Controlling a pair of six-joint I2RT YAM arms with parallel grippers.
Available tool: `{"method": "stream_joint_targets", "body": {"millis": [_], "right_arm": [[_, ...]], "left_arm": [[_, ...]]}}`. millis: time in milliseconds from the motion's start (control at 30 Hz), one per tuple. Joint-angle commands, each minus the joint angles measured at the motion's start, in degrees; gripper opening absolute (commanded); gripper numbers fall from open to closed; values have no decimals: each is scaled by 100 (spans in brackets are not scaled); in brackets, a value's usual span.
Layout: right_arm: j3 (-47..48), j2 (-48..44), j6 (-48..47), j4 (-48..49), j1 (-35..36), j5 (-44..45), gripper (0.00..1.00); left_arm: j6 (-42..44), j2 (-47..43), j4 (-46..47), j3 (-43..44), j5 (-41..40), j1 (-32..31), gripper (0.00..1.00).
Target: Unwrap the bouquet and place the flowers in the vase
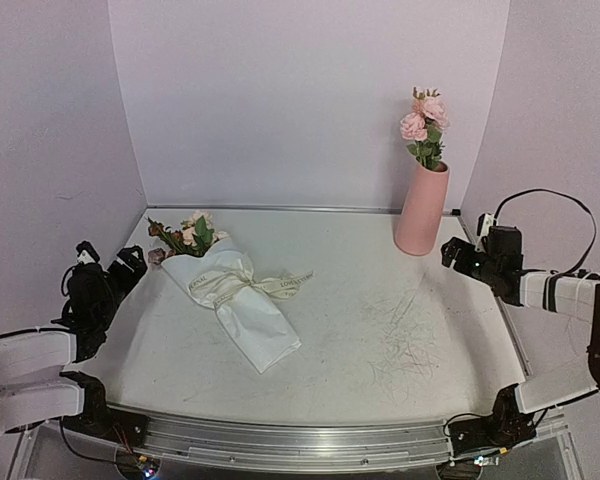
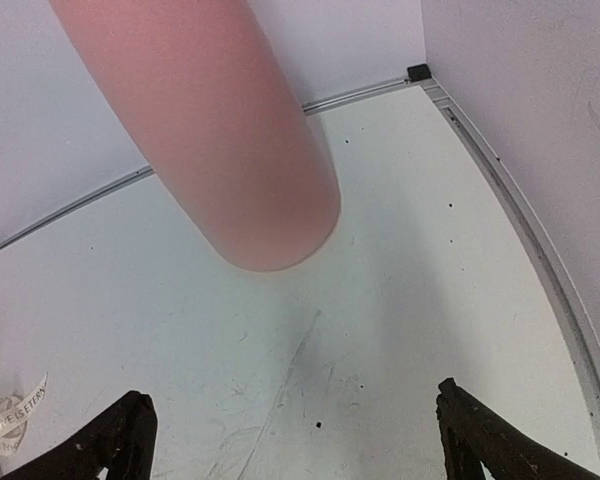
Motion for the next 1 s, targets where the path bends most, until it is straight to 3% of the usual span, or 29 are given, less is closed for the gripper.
{"method": "stream_joint_targets", "body": {"millis": [0, 167, 367, 567, 700, 967], "right_arm": [[486, 354, 492, -332, -15, -417, 98], [498, 481, 790, -130, -8, -849, 98], [962, 697, 842, -642, 587, -609, 98], [1563, 1208, 579, -752, 1578, -917, 98], [1976, 1683, 418, -757, 2114, -1366, 98], [2701, 2734, 361, -735, 3327, -1463, 97]], "left_arm": [[622, -250, -79, 155, 746, -3, 100], [1422, -100, -75, 399, 1894, -5, 100], [1237, 855, -567, 1479, 2713, -12, 100], [1033, 1502, -941, 2032, 2676, -79, 100], [796, 1603, -1023, 1983, 2590, -81, 100], [632, 1952, -1107, 1691, 2417, -16, 100]]}}
